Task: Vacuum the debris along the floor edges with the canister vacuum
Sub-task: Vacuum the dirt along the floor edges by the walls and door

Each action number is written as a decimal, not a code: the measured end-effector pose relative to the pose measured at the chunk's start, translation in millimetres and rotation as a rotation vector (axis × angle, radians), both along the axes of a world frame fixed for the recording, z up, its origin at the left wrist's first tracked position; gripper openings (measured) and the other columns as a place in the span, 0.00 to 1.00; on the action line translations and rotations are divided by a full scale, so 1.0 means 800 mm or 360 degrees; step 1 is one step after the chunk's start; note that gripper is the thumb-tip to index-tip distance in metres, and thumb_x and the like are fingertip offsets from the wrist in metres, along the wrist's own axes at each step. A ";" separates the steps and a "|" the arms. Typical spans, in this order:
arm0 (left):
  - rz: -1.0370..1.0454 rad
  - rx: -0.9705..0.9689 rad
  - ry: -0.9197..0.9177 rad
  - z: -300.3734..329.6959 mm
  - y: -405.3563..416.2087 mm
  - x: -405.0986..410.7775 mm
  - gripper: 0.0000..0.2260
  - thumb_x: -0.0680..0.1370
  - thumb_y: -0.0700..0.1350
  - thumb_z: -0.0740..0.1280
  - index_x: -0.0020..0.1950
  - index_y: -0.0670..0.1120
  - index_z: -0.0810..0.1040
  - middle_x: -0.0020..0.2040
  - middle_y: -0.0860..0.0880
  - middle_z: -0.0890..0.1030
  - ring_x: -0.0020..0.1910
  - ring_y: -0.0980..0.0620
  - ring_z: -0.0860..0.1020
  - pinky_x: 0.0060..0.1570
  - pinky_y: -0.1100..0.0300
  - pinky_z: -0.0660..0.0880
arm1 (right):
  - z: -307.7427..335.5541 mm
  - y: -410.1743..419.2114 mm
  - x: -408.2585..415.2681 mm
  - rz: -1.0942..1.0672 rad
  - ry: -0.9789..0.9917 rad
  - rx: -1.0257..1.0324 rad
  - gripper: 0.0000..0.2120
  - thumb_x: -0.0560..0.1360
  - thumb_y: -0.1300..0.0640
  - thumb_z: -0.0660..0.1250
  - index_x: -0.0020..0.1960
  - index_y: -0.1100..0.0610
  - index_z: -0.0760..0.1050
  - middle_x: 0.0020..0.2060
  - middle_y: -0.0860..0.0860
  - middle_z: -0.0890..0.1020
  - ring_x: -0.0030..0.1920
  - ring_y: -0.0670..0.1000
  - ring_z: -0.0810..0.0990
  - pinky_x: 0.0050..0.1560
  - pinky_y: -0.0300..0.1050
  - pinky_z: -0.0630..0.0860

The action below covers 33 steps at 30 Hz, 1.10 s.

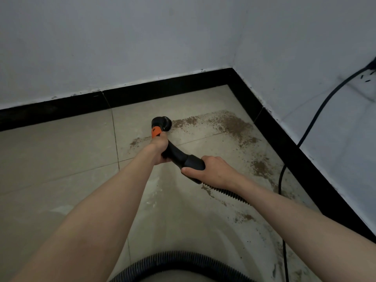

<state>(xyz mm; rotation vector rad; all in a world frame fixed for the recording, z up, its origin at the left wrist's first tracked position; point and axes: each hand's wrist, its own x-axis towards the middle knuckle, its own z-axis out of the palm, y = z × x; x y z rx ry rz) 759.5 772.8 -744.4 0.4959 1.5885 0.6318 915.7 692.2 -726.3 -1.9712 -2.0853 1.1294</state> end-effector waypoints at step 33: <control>-0.0150 0.0082 -0.0104 -0.022 0.054 0.144 0.22 0.83 0.56 0.50 0.68 0.41 0.63 0.57 0.41 0.74 0.55 0.44 0.75 0.47 0.50 0.74 | -0.013 0.021 0.133 -0.0289 0.0131 -0.0073 0.27 0.72 0.31 0.64 0.52 0.56 0.72 0.42 0.52 0.79 0.38 0.51 0.78 0.36 0.46 0.75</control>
